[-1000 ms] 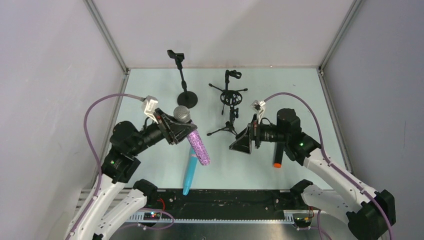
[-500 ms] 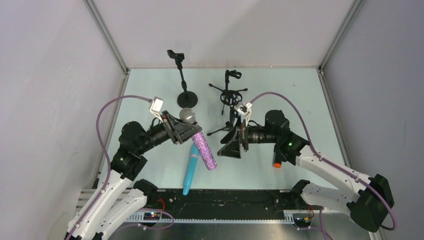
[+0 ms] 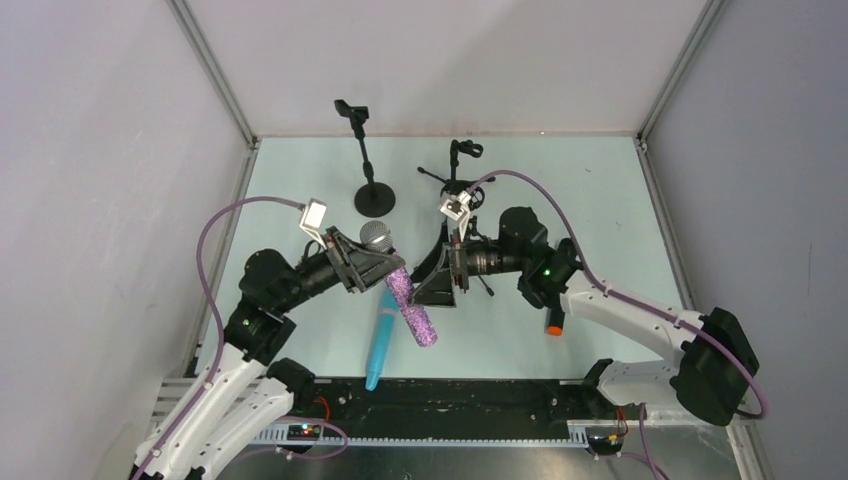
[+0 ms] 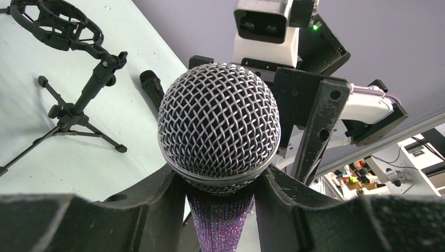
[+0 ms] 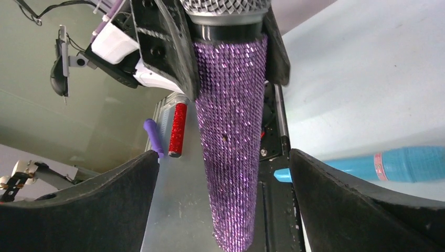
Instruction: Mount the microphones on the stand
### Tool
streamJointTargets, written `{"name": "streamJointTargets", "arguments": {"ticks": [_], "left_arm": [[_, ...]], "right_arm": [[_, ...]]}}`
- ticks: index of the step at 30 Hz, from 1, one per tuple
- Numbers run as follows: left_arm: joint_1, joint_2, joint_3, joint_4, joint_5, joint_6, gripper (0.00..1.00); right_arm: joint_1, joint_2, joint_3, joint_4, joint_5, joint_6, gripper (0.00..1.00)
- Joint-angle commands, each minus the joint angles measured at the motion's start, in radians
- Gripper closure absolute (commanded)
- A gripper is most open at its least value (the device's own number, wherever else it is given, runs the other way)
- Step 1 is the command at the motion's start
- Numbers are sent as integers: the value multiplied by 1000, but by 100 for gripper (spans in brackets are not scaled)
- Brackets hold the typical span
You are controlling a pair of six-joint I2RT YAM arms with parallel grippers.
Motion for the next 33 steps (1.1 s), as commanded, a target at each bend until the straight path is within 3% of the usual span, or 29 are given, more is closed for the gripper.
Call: {"name": "streamJointTargets", "arguments": {"ticks": [1, 12, 18, 27, 33], "left_arm": [[-9, -18, -14, 75, 12, -35, 96], [-12, -44, -45, 76, -8, -43, 96], [-11, -50, -49, 76, -17, -43, 96], [-11, -39, -47, 75, -14, -40, 96], [-11, -37, -49, 76, -19, -36, 95]], "right_arm": [[18, 40, 88, 79, -42, 16, 3], [39, 153, 144, 115, -77, 69, 9], [46, 188, 145, 151, -99, 102, 19], [49, 222, 144, 221, -124, 156, 47], [50, 233, 145, 227, -135, 167, 83]]}}
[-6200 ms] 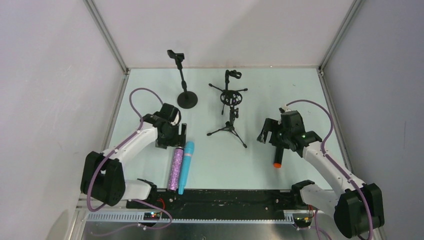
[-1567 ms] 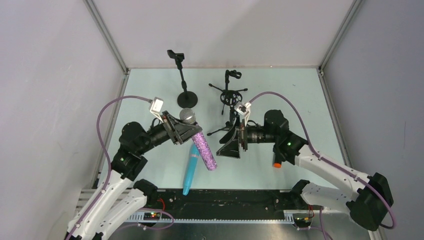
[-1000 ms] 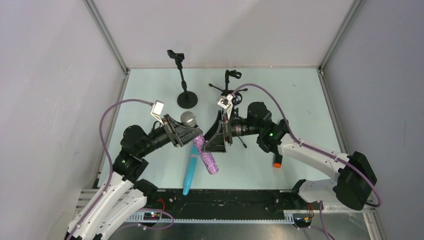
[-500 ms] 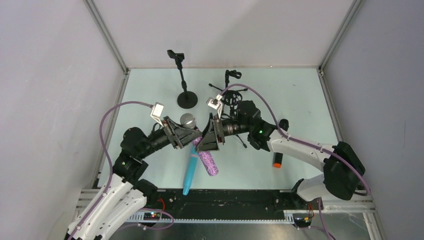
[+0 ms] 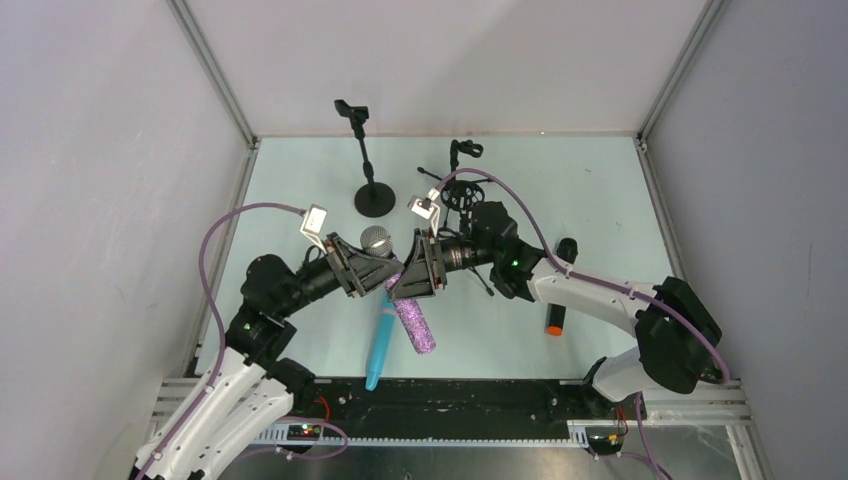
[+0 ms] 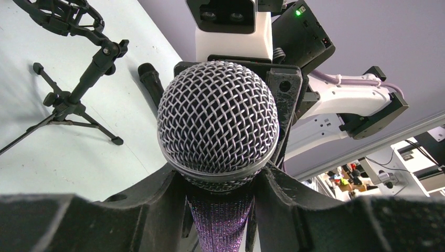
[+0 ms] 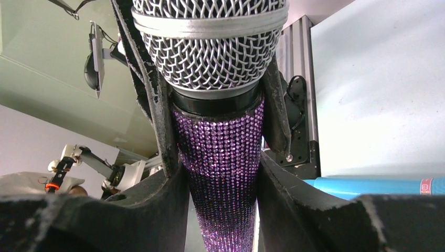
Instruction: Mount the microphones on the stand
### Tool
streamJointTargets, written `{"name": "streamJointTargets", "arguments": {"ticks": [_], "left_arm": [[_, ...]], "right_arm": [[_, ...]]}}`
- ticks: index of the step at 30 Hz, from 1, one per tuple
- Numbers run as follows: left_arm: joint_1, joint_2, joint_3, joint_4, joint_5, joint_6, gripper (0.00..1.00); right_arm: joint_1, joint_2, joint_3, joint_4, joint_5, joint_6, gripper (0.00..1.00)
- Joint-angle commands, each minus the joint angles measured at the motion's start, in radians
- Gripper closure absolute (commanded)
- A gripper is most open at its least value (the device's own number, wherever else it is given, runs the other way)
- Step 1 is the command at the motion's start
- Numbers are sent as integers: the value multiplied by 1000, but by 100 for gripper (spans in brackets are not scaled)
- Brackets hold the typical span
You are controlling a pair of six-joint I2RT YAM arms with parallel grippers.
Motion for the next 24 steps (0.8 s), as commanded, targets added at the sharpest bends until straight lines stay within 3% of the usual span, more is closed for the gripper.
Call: {"name": "streamJointTargets", "arguments": {"ticks": [1, 3, 6, 8, 9, 11, 13, 15, 24], "left_arm": [[-7, -2, -1, 69, -10, 0, 94], [-7, 1, 2, 69, -7, 3, 92], [-7, 3, 5, 69, -8, 4, 87], [-7, 4, 5, 69, -12, 3, 62], [-7, 5, 6, 69, -16, 3, 40], [-7, 5, 6, 69, -27, 2, 20], [-7, 8, 6, 69, -34, 0, 7], [-7, 12, 7, 69, -38, -2, 1], [-7, 26, -12, 69, -56, -3, 0]], "right_arm": [[9, 9, 42, 49, -22, 26, 91], [8, 8, 41, 44, -21, 22, 100], [8, 5, 42, 26, -15, 12, 100], [8, 1, 42, 11, -9, 0, 100], [9, -1, 42, 5, -7, -10, 100], [7, -6, 42, -12, 0, -24, 100], [5, -11, 42, -30, 8, -38, 100], [-1, -17, 42, -53, 30, -51, 100], [-64, -77, 38, -231, 142, -115, 100]]}}
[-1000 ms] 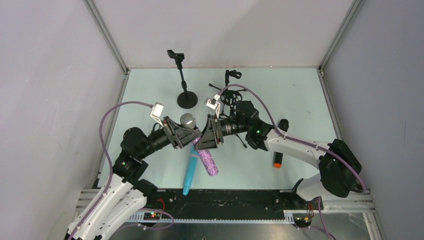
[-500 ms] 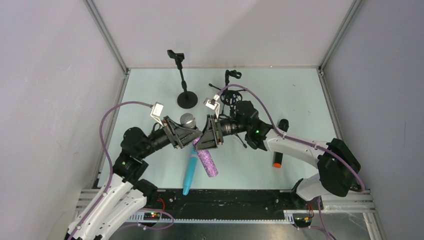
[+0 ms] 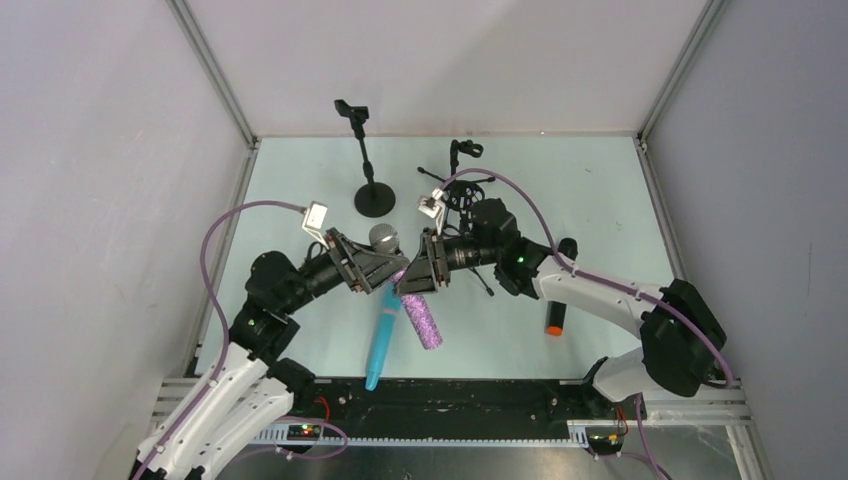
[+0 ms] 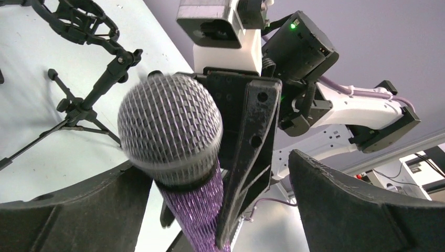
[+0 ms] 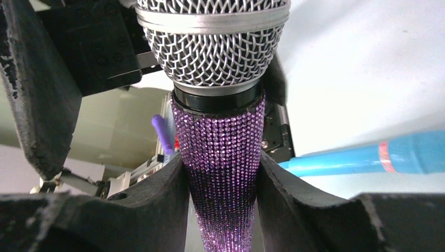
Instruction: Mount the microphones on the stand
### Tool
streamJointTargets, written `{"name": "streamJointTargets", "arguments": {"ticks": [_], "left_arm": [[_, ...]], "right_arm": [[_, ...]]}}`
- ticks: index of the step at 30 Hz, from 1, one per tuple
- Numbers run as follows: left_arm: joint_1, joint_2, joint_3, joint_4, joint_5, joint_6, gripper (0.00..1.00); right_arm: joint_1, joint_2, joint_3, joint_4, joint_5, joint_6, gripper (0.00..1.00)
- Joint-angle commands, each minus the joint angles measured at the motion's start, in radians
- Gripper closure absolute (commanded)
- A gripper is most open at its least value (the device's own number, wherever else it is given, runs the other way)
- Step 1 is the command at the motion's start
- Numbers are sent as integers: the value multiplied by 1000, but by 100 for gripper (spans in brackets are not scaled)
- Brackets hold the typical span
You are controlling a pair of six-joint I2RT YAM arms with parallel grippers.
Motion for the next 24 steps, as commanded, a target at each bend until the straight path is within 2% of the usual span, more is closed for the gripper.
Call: {"name": "streamJointTargets", "arguments": {"ticks": [1, 18, 24], "left_arm": [[-6, -4, -15, 37, -16, -4, 0], [-6, 46, -73, 12, -41, 31, 0], [-6, 83, -10, -173, -103, 145, 0]], "right_arm": [[-53, -80, 32, -88, 96, -44, 100], [-301, -389, -122, -133, 154, -71, 100], [-382, -489, -142, -196, 167, -127, 100]]}}
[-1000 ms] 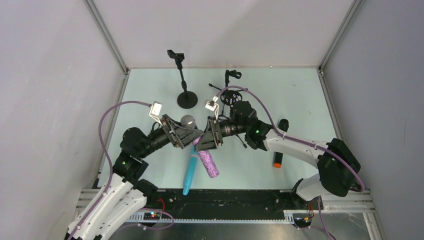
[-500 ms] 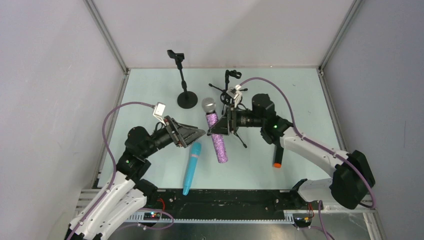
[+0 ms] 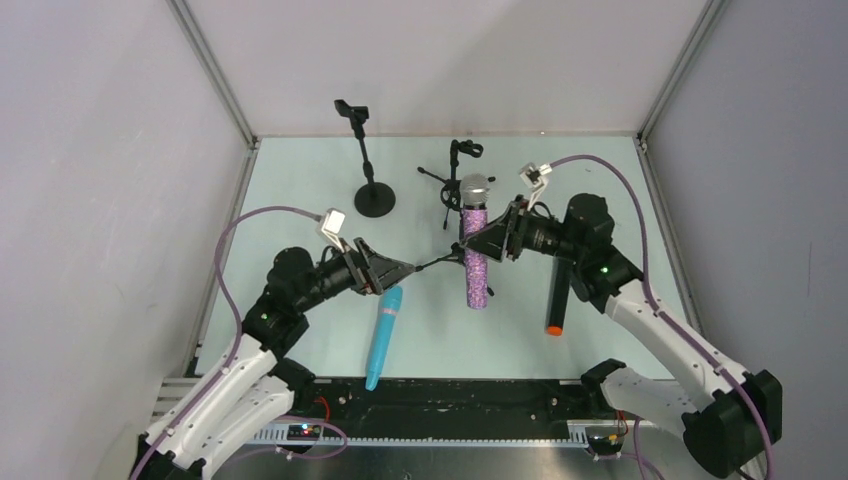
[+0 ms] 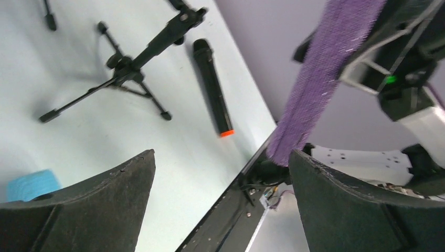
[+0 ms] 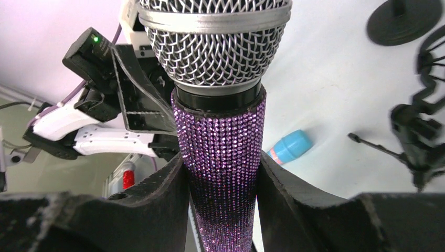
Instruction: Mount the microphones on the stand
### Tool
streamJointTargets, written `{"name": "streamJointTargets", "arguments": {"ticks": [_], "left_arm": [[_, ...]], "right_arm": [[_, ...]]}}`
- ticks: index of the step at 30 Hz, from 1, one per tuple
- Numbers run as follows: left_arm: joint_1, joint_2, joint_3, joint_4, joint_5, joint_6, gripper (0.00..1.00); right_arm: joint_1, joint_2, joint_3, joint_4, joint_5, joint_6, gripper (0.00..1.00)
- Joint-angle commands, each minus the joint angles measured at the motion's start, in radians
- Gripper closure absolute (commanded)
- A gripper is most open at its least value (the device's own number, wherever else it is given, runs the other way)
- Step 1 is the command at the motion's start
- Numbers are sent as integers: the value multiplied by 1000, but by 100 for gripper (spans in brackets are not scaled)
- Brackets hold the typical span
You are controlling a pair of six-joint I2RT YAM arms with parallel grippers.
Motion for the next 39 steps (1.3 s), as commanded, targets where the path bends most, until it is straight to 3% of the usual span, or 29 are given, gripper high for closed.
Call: {"name": "streamJointTargets", "arguments": {"ticks": [1, 7, 18, 27, 39], "left_arm": [[-6, 31, 68, -153, -61, 138, 0], [-5, 76, 117, -251, -133, 229, 0], [-6, 199, 280, -470, -305, 438, 0], [-6, 197, 385, -542, -531, 582, 0], [-5, 178, 396, -538, -641, 710, 0]], "right_arm": [[-58, -85, 0, -18, 26, -58, 100], [-116, -157, -3, -74, 63, -93, 100], [-154, -194, -3, -19, 95, -76, 100], [-156, -193, -3, 15, 150, -94, 100], [-156, -43, -2, 279, 197, -82, 100]]}}
